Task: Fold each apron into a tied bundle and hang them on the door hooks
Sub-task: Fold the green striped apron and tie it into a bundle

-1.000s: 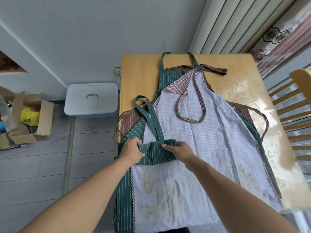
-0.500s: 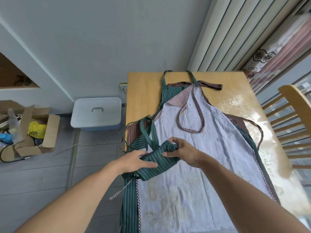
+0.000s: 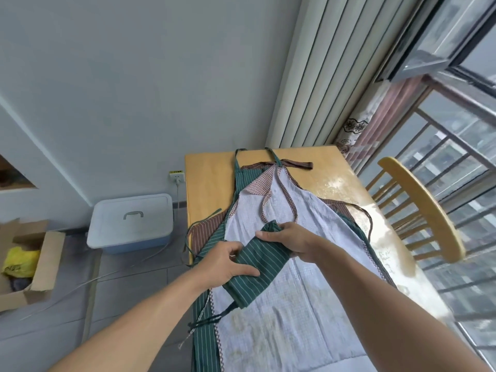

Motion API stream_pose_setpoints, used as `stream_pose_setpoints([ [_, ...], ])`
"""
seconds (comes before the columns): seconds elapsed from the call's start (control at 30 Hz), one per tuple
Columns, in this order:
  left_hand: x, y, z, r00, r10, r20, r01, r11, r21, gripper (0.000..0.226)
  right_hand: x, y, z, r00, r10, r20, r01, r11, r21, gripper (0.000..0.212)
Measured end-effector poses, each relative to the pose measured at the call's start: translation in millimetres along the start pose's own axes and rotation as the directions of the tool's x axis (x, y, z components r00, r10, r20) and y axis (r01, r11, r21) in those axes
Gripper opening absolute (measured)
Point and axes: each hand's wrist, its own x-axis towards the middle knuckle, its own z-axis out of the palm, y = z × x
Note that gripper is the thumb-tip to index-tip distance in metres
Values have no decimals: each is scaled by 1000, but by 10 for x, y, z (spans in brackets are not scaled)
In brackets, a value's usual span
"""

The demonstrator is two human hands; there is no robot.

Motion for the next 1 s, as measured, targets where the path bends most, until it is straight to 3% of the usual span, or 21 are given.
stream_pose_setpoints([
  [0.27, -12, 274, 207, 972, -61, 229, 34, 992, 121, 68, -384, -187, -207, 999, -30, 25, 31, 999, -44, 48],
  [0.43, 69, 654, 292, 981, -41, 188, 41, 999, 7, 76, -584, -264, -574, 990, -139, 36, 130, 976, 176, 48],
  [0.57, 105, 882, 533, 991, -16, 130, 15, 1000, 13, 72, -679, -269, -757, 956, -240, -166, 247, 969, 23, 41],
  [0.67, 98, 938, 663, 993, -17, 118, 16, 1000, 4, 70, -661, -259, -782, 927, -289, -237, 268, 956, -116, 42],
  [0.83, 91, 1113, 900, 997, -55, 57, 67, 966, -248, 40, -722, -195, -908, 928, -309, -207, 288, 949, -126, 57],
  [1.0, 135, 1070, 1012, 1000, -16, -19, 11, 972, -236, 35, -733, -126, -1006, 914, -348, -209, 350, 936, -30, 53],
])
